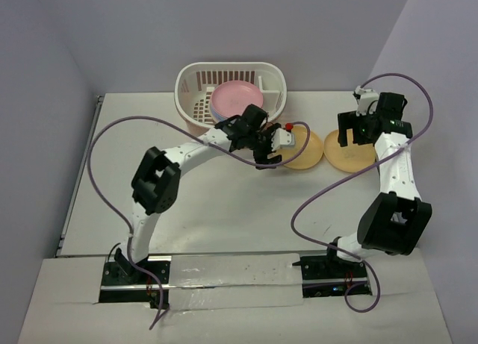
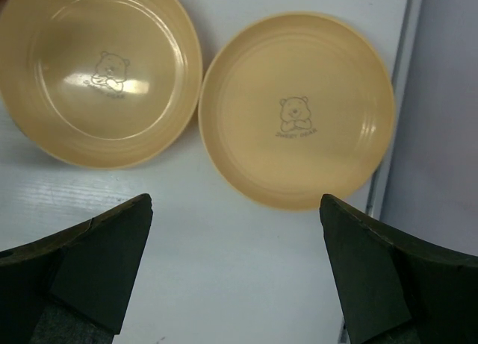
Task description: Place the plates into the plastic bin on the countertop
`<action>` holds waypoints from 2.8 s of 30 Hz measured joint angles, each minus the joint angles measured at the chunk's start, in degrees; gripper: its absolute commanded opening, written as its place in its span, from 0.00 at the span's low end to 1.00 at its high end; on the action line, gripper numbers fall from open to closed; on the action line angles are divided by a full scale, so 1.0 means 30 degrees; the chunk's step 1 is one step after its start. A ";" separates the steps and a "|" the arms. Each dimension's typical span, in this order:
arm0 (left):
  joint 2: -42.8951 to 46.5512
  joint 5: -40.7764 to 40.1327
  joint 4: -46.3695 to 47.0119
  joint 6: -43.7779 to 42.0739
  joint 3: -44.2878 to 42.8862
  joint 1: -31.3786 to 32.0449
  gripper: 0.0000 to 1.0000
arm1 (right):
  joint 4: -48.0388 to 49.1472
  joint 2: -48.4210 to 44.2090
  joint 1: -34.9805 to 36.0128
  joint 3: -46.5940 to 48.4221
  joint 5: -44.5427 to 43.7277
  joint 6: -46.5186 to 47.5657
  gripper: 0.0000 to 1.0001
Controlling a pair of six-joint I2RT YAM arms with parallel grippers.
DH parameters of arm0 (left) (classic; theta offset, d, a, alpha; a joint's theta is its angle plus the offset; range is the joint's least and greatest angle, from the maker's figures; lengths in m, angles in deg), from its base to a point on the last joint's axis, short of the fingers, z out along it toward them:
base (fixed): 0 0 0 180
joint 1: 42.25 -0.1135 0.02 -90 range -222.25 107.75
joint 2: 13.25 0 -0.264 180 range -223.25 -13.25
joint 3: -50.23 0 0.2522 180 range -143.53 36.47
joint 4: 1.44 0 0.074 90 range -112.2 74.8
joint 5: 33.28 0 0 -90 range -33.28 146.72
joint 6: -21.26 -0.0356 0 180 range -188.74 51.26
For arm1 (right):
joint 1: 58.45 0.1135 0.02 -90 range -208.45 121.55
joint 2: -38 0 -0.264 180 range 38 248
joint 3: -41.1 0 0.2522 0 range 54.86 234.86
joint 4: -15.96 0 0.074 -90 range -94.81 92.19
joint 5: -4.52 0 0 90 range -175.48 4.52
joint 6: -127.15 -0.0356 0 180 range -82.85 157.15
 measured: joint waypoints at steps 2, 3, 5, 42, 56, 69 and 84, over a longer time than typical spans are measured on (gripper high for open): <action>-0.1458 0.0469 0.0297 -0.0459 -0.0612 0.0034 0.86 | -0.0102 -0.0460 -0.0443 -0.0176 -0.0006 0.0159 1.00; -0.2058 0.0646 0.0562 -0.0642 -0.0759 0.0060 0.86 | -0.0137 -0.0728 -0.0685 -0.0296 -0.0007 0.0279 1.00; -0.3109 0.0831 0.1143 -0.1025 -0.1077 0.0112 0.85 | -0.0278 -0.1203 -0.1049 -0.0513 -0.0005 0.0525 1.00; 0.4170 0.5088 -0.2422 -0.0438 0.4006 0.2263 0.00 | -0.1893 0.3694 -0.0450 -0.1553 -0.0949 0.7714 0.65; 0.9960 0.8160 -0.4277 0.5282 0.2533 0.2038 0.00 | -0.0705 0.7724 0.1257 -0.1138 -0.1902 0.9939 0.60; 1.1235 0.7737 -0.4487 0.7785 0.0583 -0.2181 0.00 | 0.0750 0.8651 0.1811 -0.0377 -0.3029 1.1417 0.00; 0.6227 0.2063 -0.1209 0.1323 -0.0468 -0.6155 0.00 | -0.3205 -0.1168 0.2706 -0.0541 -0.0040 1.0007 0.00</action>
